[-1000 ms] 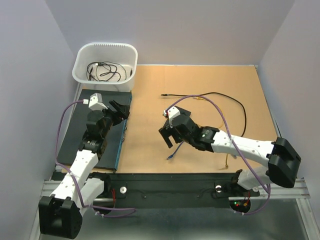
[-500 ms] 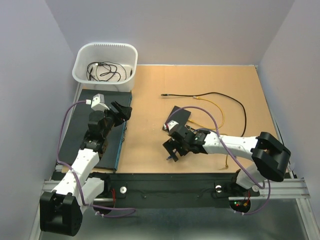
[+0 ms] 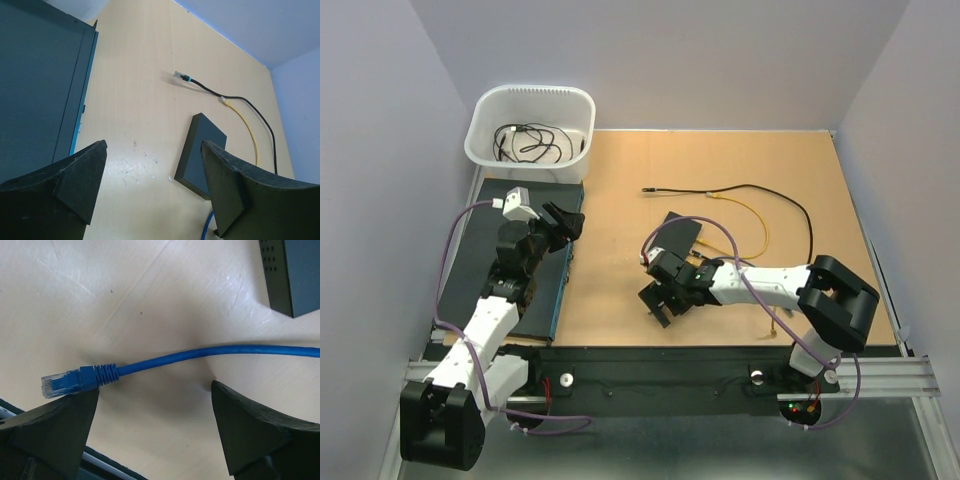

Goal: Insert the plug into the switch port

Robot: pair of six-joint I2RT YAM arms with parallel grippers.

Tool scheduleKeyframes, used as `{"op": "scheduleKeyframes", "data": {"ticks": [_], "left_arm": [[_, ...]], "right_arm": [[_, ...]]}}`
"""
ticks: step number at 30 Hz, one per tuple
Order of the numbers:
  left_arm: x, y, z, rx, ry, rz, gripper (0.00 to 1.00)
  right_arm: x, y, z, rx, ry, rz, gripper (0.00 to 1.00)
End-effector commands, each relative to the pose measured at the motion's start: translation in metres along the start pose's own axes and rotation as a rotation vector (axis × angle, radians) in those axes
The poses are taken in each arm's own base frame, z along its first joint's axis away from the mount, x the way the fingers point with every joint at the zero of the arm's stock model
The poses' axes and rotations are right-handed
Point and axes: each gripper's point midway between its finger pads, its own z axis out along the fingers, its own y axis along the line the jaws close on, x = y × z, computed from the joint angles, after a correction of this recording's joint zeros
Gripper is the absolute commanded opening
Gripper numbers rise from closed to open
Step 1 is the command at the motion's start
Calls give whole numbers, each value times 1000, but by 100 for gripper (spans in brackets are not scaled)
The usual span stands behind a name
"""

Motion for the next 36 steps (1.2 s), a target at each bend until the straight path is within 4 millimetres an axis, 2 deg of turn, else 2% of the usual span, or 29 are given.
{"op": "scheduleKeyframes", "data": {"ticks": [1,7,9,11,12,15,18,22,23,25,26,29,32,36], "left_arm": [[-6,-7,0,41,-31,13,86],[-3,-6,2,50,-22,12,86],[-1,-6,3,53,-16,12,86],[0,-6,4,57,-11,13,86],[1,-6,4,57,-11,15,86],[2,-5,5,53,-4,18,86],[3,-3,5,46,-4,21,86],[6,2,6,29,2,28,86],[7,3,6,25,5,29,86],[9,6,6,17,7,30,86],[9,7,5,18,1,29,86],[12,7,7,25,3,12,86],[15,5,9,38,18,3,86],[16,4,9,44,25,2,85]], "right_arm": [[-21,19,10,-63,-66,50,98],[-58,23,36,-38,-168,34,91],[-78,30,47,-53,-215,21,91],[-105,39,49,-82,-292,9,89],[-108,39,57,-77,-299,6,89],[-137,43,66,-61,-365,6,88],[-148,48,70,-74,-375,-8,88],[-157,53,59,-100,-405,-67,89],[-159,50,44,-96,-431,-75,89],[-160,42,29,-64,-460,-103,89],[-163,34,10,-39,-497,-99,89],[-170,20,-18,13,-561,-122,89],[-171,6,-22,34,-567,-138,89],[-165,-11,-7,36,-525,-155,89]]}}
